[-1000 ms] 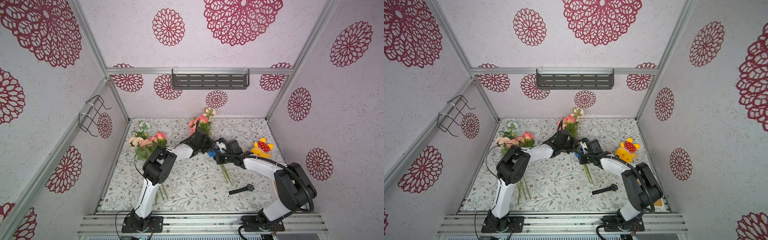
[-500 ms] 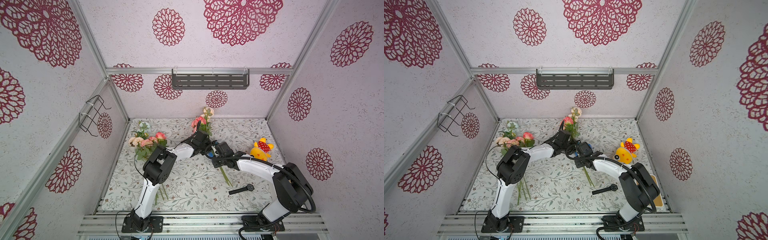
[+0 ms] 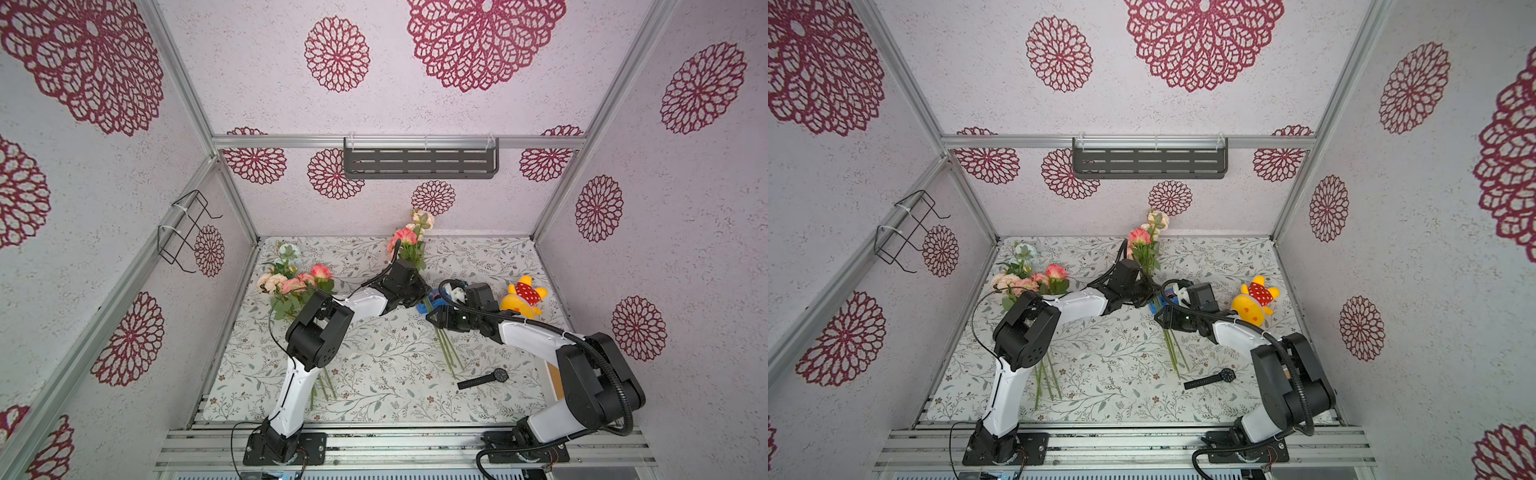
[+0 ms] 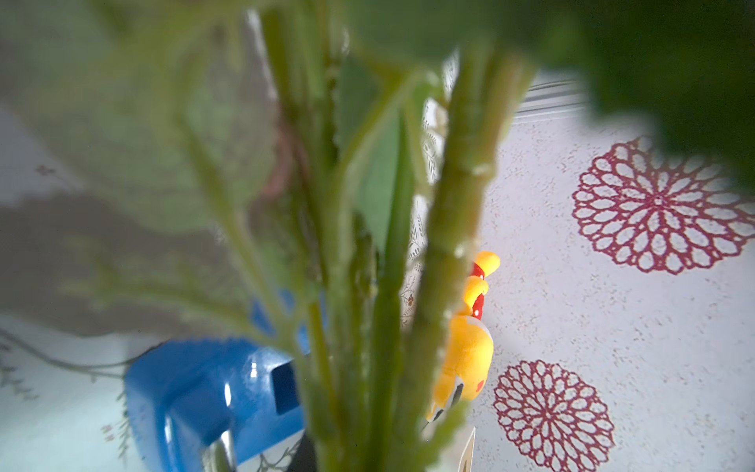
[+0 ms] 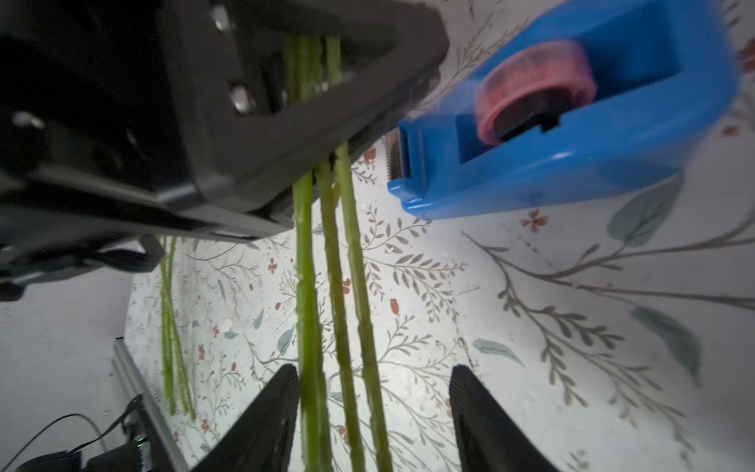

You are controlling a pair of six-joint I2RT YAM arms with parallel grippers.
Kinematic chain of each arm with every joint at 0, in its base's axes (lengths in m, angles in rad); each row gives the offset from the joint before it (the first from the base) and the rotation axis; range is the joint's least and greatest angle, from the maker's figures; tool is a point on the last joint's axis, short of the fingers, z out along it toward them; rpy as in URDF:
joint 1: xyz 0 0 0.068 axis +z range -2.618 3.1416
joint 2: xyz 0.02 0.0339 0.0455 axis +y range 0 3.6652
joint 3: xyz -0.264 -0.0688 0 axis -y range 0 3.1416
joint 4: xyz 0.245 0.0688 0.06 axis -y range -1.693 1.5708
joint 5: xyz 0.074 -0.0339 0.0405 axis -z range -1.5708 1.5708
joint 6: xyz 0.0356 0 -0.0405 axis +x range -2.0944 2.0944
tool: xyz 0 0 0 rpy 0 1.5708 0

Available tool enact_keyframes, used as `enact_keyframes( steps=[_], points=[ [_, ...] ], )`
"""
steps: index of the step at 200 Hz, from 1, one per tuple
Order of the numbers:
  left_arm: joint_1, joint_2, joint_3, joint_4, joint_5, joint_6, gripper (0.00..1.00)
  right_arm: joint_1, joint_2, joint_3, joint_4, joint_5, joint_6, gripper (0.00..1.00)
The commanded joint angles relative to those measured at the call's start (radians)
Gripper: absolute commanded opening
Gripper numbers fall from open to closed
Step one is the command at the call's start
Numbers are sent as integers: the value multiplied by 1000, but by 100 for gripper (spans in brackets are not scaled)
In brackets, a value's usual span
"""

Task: Wrap bouquets with tape
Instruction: Wrap the tape around the bouquet.

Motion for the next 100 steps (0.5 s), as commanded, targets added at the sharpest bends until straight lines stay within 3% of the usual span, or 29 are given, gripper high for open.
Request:
enact_keyframes(
  steps=[1, 44, 60, 79, 88, 100],
  points=[
    [1, -56, -24, 124, 2, -3, 0, -22, 19, -56, 260, -174, 145, 61],
    [1, -62, -42, 182, 2, -18, 0, -40, 75, -84, 389, -180, 168, 50],
    [2, -62, -51, 206, 4, -26, 0, -45, 112, -92, 445, -198, 186, 37],
    [-1, -60, -55, 211, 6, -29, 0, -45, 109, -108, 455, -168, 170, 13],
    [-2, -62, -54, 207, 6, -22, 0, -35, 89, -89, 351, -113, 92, 2],
    [-8, -67, -39, 158, -3, 5, 0, -8, 72, -35, 186, -30, -12, 0]
  ],
)
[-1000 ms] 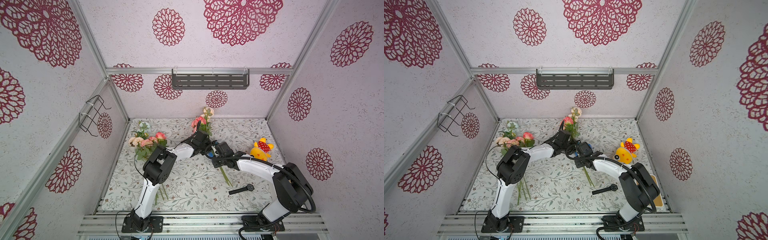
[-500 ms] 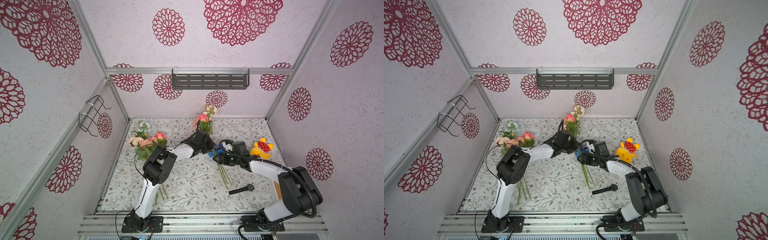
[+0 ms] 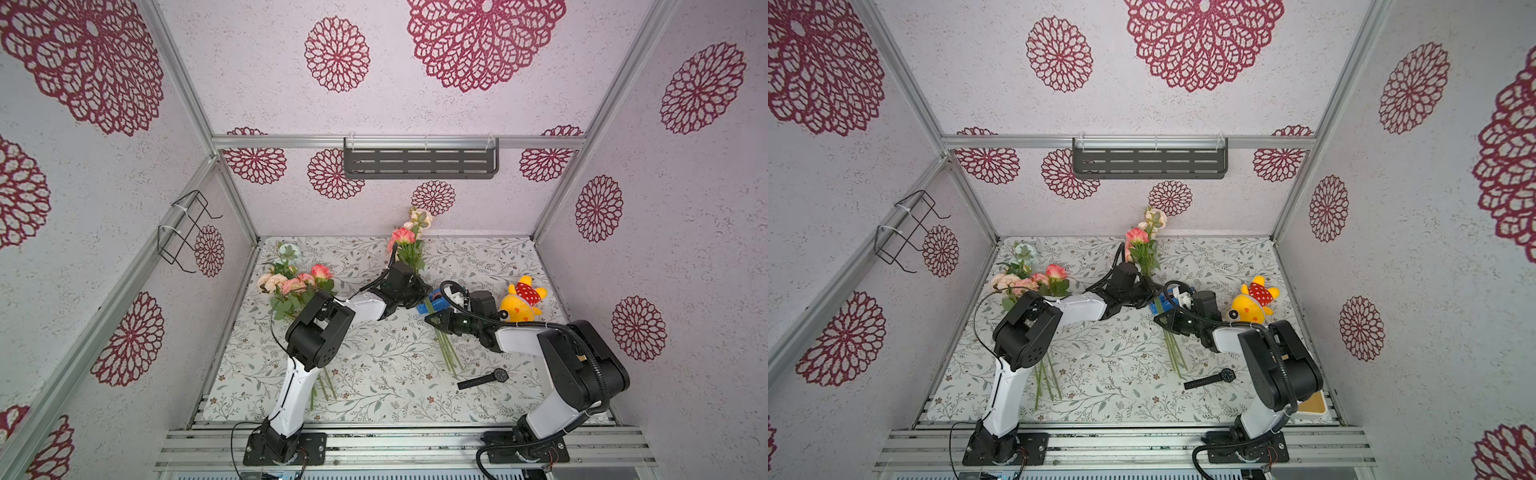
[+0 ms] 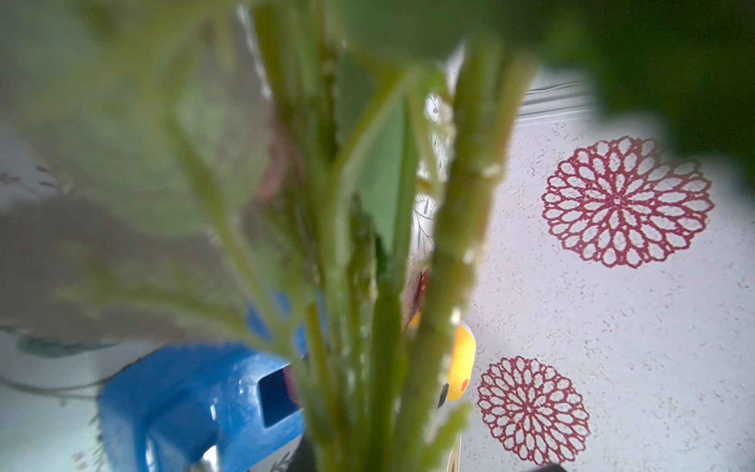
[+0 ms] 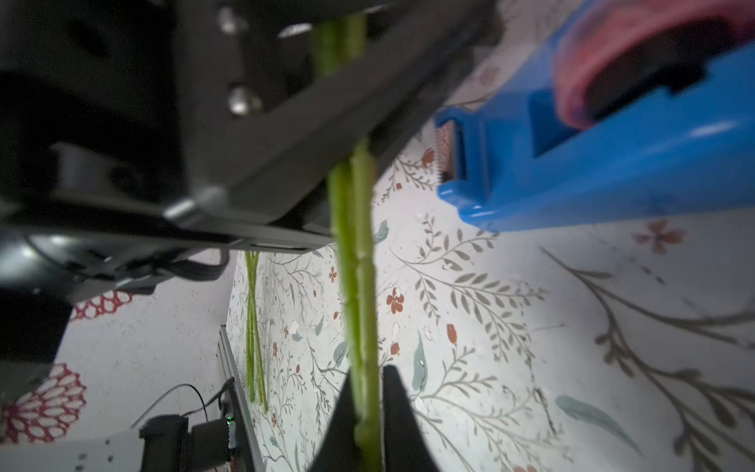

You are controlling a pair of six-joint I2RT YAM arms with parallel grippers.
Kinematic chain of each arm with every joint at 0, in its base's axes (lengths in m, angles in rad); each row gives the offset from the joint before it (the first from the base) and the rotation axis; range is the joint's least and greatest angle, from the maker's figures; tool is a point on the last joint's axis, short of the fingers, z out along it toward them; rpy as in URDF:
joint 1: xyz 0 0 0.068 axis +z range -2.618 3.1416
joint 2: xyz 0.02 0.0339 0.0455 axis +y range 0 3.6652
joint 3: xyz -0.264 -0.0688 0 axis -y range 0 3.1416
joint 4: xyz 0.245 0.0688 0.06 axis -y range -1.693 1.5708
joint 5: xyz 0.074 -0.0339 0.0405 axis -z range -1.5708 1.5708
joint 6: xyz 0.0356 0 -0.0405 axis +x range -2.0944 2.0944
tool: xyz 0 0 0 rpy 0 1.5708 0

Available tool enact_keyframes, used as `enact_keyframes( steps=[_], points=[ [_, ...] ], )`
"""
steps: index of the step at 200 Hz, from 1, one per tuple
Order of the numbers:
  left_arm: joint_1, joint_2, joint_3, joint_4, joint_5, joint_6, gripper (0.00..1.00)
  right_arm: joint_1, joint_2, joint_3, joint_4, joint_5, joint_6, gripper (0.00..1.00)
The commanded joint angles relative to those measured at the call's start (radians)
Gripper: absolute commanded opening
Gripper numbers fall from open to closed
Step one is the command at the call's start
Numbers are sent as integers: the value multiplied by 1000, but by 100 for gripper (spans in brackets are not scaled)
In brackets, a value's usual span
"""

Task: Wrap bouquets with tape
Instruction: Wrap the tape around the bouquet.

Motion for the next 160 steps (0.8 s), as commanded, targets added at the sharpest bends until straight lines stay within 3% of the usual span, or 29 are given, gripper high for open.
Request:
enact_keyframes(
  steps=[1, 20, 42, 60, 118, 138, 160],
  points=[
    [-7, -66, 20, 27, -4, 34, 0, 20, -34, 60, -196, 153, -139, 0],
    [-10, -64, 49, -64, -25, 48, 0, 70, -76, 110, -348, 309, -231, 0],
    [-10, -63, 43, -99, -48, 31, 26, 128, -110, 159, -473, 495, -308, 0],
    [-8, -66, 51, -137, -60, 40, 33, 181, -116, 205, -546, 603, -365, 0],
    [-8, -66, 88, -239, -81, 74, 31, 345, -42, 382, -789, 979, -458, 0],
    [-9, -56, 97, -240, -72, 72, 23, 375, -13, 401, -796, 1012, -469, 0],
    [-10, -51, 98, -233, -62, 63, 5, 374, -10, 392, -762, 985, -459, 0]
  ],
)
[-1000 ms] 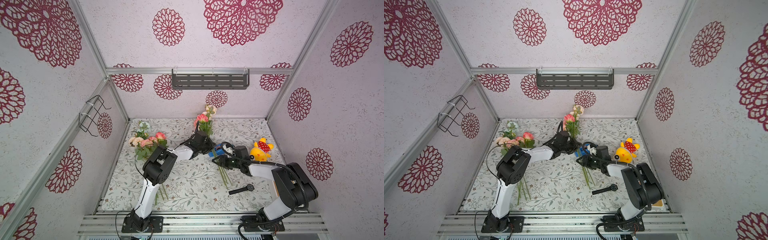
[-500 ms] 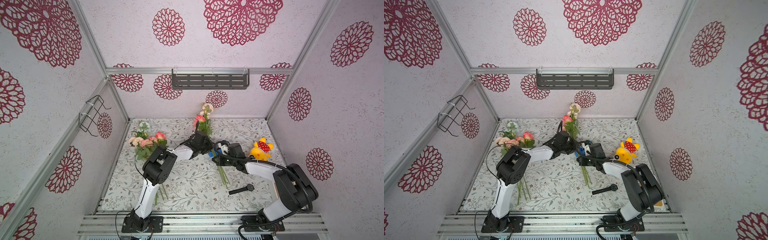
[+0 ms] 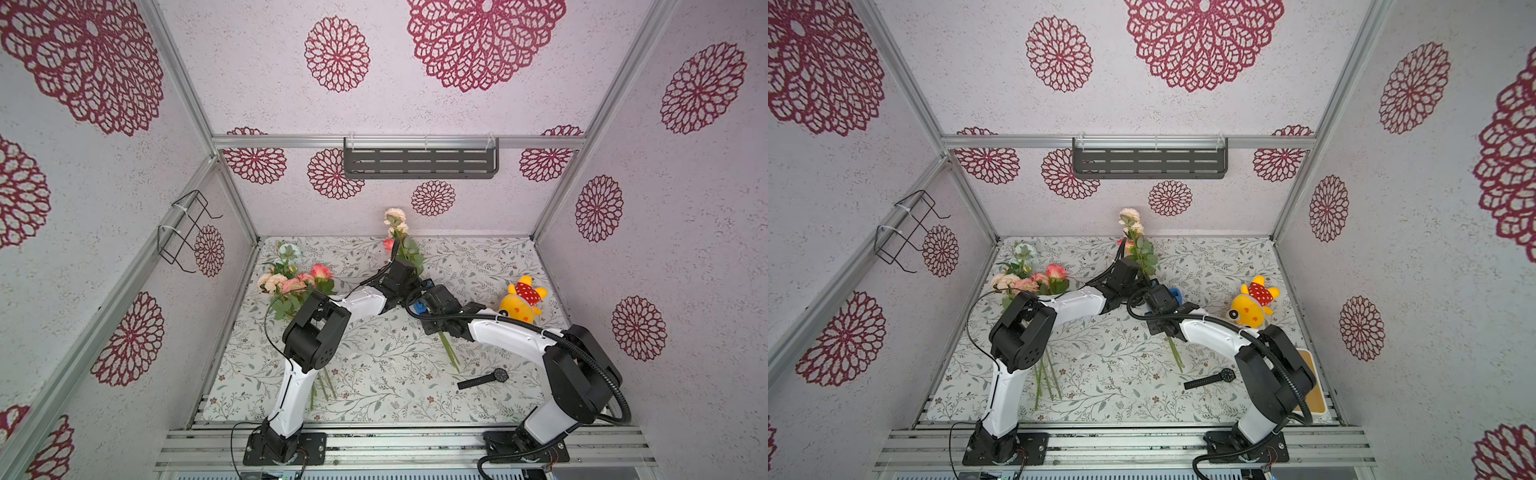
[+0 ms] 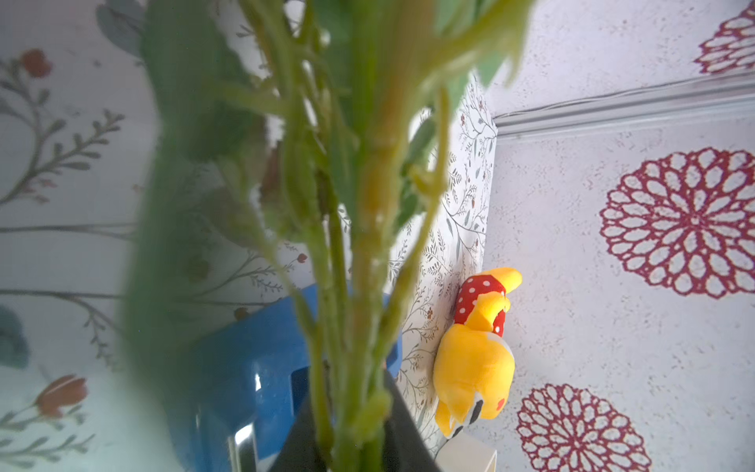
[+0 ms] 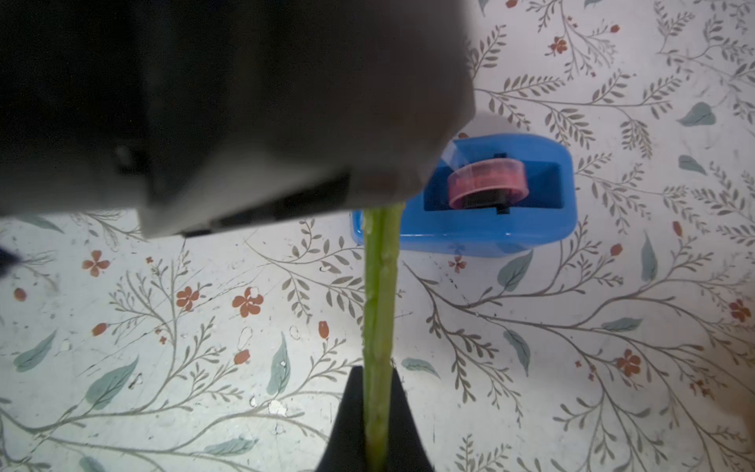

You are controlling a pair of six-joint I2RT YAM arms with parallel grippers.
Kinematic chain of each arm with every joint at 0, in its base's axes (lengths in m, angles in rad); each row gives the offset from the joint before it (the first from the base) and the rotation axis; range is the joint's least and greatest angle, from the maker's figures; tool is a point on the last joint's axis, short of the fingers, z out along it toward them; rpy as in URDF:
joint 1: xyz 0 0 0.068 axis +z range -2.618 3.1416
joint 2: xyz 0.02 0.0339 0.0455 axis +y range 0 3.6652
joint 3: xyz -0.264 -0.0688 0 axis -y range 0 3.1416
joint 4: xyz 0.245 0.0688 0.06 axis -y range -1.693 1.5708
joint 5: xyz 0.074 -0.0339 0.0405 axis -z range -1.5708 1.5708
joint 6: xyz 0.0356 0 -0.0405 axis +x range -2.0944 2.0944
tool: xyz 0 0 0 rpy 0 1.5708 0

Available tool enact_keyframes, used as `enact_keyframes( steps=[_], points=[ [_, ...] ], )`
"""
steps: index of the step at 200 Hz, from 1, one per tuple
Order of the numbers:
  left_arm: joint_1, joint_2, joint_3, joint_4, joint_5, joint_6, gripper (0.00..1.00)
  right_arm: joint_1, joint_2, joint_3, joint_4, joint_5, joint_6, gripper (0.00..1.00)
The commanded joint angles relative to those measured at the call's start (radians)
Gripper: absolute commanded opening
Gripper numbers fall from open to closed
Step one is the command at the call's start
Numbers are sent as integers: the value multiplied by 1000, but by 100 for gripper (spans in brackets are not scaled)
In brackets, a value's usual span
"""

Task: Wrap bouquets with tape
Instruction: Wrap the tape around the bouquet.

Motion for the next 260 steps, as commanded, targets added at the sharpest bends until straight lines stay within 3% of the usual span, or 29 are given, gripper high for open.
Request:
enact_keyframes(
  steps=[1, 8, 33, 52, 68, 79, 106, 134, 152, 196, 244, 260],
  points=[
    [-11, -24, 26, 6, 9, 17, 5, 12, 4, 21, -20, 55, -48, 0],
    [-11, -24, 25, 8, 11, 15, 0, 11, 10, 27, -20, 53, -46, 0],
    [-9, -24, 23, 8, 15, 12, 0, -4, 7, 15, 6, 7, -32, 0],
    [-9, -29, 16, 26, 19, 14, 0, -54, -26, -19, 33, -98, 4, 31],
    [-9, -34, 5, 54, 24, 15, 0, -129, -87, -78, 99, -265, 43, 48],
    [-6, -30, -5, 94, 37, 15, 0, -192, -122, -120, 162, -442, 72, 56],
    [-5, -18, -23, 167, 54, -3, 0, -282, -144, -153, 203, -695, 104, 60],
    [-5, -22, -29, 190, 54, 0, 0, -362, -174, -275, 458, -897, 240, 69],
    [-4, -21, -37, 205, 58, -10, 0, -382, -132, -307, 574, -973, 316, 69],
    [-5, -22, -58, 258, 65, -29, 0, -426, -10, -376, 825, -1024, 452, 63],
    [-5, -9, -64, 304, 75, -59, 0, -434, 60, -377, 869, -1043, 459, 29],
    [-5, -11, -66, 298, 73, -53, 0, -434, 58, -380, 852, -1035, 443, 7]
  ],
)
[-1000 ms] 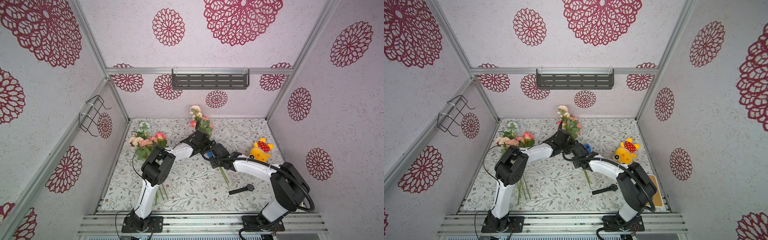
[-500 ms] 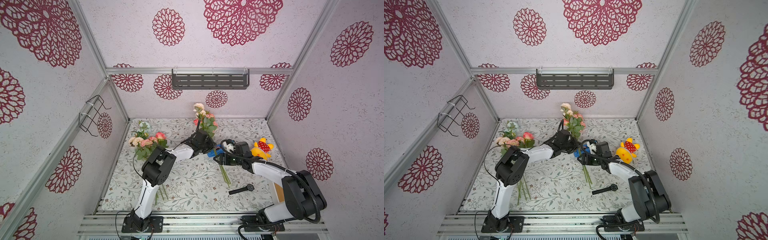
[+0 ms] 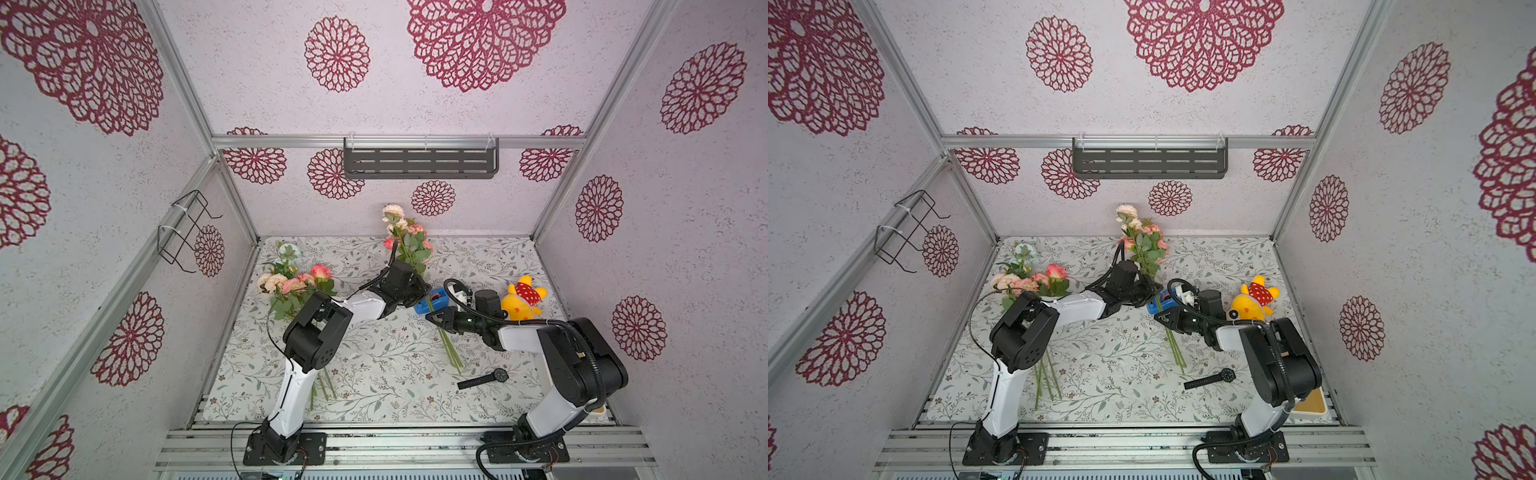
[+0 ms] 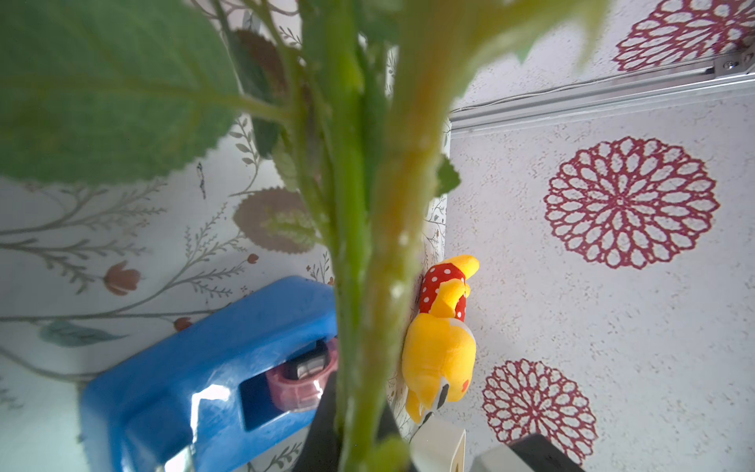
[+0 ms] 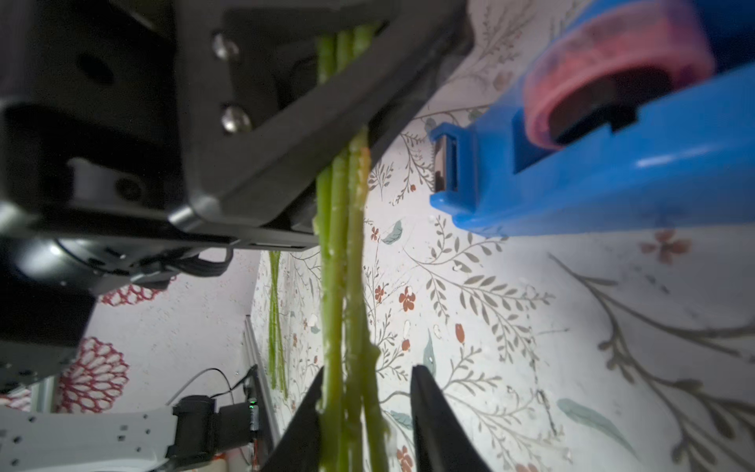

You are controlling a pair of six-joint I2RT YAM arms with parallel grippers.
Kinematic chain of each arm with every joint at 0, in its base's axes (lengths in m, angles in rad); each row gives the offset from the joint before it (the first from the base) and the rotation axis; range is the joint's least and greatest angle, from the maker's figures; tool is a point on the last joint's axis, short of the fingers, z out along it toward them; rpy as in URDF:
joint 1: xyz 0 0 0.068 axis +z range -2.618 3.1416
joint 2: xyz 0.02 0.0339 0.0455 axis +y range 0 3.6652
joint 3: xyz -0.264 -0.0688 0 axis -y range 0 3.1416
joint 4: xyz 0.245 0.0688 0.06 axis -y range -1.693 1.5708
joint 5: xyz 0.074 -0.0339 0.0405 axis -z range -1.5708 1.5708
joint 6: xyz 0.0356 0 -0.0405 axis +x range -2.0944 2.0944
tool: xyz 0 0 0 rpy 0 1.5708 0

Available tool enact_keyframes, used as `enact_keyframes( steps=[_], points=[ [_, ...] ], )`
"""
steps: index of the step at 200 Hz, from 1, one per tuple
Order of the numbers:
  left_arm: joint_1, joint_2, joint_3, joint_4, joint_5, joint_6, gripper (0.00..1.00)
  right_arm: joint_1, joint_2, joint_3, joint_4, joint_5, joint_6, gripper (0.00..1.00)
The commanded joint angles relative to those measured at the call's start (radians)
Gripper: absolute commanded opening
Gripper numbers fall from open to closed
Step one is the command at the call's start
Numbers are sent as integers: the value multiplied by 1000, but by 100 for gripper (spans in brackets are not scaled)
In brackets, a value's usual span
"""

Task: Wrap bouquets with tape
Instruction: Wrap the tape around the bouquet.

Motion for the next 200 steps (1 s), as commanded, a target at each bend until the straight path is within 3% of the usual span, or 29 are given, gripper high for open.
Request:
enact_keyframes(
  steps=[1, 11, 34, 64, 81, 124, 158, 191, 200],
  points=[
    [-2, -13, 3, 86, 24, -12, 0, -10, 10, 1, 17, 21, -9, 6],
    [-2, -18, 3, 79, 20, -5, 0, -10, 1, 1, -7, 33, -28, 0],
    [0, -23, 2, 65, 15, 2, 17, -1, -44, 23, -158, 122, -129, 0],
    [1, -25, 17, -30, -11, 10, 41, 61, -134, 113, -469, 384, -310, 0],
    [1, -22, 41, -107, -23, 24, 46, 107, -174, 157, -575, 519, -378, 0],
    [2, -1, 63, -131, -14, 17, 48, 228, -195, 252, -733, 757, -456, 0],
    [0, 1, 73, -141, -16, 27, 47, 275, -197, 264, -726, 808, -461, 0],
    [0, -3, 73, -137, -14, 28, 22, 313, -161, 303, -751, 849, -490, 0],
    [0, -1, 74, -135, -11, 27, 20, 313, -162, 302, -743, 847, -489, 0]
  ],
)
